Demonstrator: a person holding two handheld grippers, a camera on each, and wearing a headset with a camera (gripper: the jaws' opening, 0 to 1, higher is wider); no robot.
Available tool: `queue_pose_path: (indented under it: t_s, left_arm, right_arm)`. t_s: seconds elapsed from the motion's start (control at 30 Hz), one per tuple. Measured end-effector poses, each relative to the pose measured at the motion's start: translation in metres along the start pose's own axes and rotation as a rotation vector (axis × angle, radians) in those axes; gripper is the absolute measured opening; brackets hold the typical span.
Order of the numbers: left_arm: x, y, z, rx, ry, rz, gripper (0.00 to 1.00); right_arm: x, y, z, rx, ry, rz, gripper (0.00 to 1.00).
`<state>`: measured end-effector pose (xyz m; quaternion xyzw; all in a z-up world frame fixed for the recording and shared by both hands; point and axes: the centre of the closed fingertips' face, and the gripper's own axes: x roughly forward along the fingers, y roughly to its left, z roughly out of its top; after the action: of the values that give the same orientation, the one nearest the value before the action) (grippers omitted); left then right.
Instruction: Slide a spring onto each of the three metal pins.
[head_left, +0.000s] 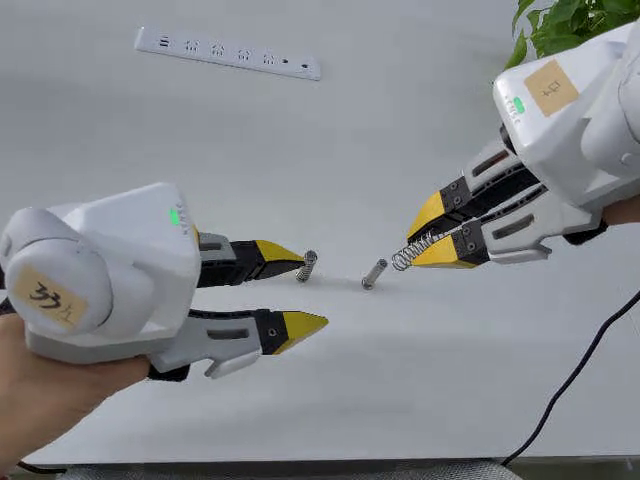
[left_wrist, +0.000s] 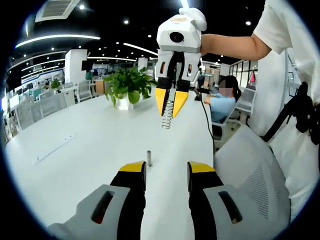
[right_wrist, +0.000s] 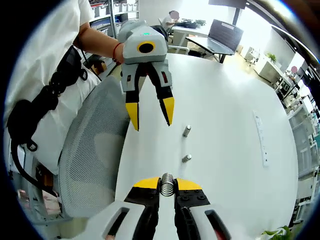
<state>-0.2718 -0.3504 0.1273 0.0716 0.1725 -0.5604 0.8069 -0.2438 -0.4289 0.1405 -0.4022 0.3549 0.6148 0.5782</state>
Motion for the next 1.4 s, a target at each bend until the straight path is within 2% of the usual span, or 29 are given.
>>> queue_pose_path:
  t_s: [0.17, 0.3, 0.43, 0.5, 0.67, 0.9, 1.07, 1.3, 1.4]
  left_arm:
    - [-0.009, 0.008, -0.007, 0.001, 0.004, 0.024, 0.4]
    - [-0.017, 0.016, -0.01, -0.004, -0.009, 0.046, 0.46]
    - [-0.026, 0.024, -0.016, -0.001, -0.009, 0.069, 0.49]
    - [-0.03, 0.028, -0.019, -0.02, -0.012, 0.079, 0.52]
    - [-0.037, 0.034, -0.025, -0.008, -0.015, 0.106, 0.61]
    - [-0.04, 0.036, -0.033, -0.031, -0.022, 0.106, 0.77]
    - [-0.042, 0.037, -0.037, -0.042, -0.029, 0.098, 0.82]
    - [-0.044, 0.041, -0.04, -0.058, -0.038, 0.105, 0.89]
    - [-0.045, 0.042, -0.043, -0.063, -0.032, 0.11, 0.88]
  right_arm:
    - [0.003, -0.008, -0.01, 0.027, 0.021, -0.025, 0.07]
    - [0.007, -0.012, -0.016, 0.043, 0.035, -0.037, 0.07]
    - [0.014, -0.018, -0.022, 0.059, 0.049, -0.045, 0.07]
    - [0.018, -0.021, -0.026, 0.069, 0.056, -0.05, 0.07]
    - [0.029, -0.029, -0.034, 0.098, 0.068, -0.064, 0.07]
    - [0.046, -0.038, -0.045, 0.125, 0.089, -0.059, 0.07]
    - [0.058, -0.04, -0.049, 0.137, 0.095, -0.052, 0.07]
    - [0.066, -0.042, -0.051, 0.143, 0.104, -0.039, 0.07]
    - [0.069, -0.043, -0.053, 0.146, 0.113, -0.033, 0.07]
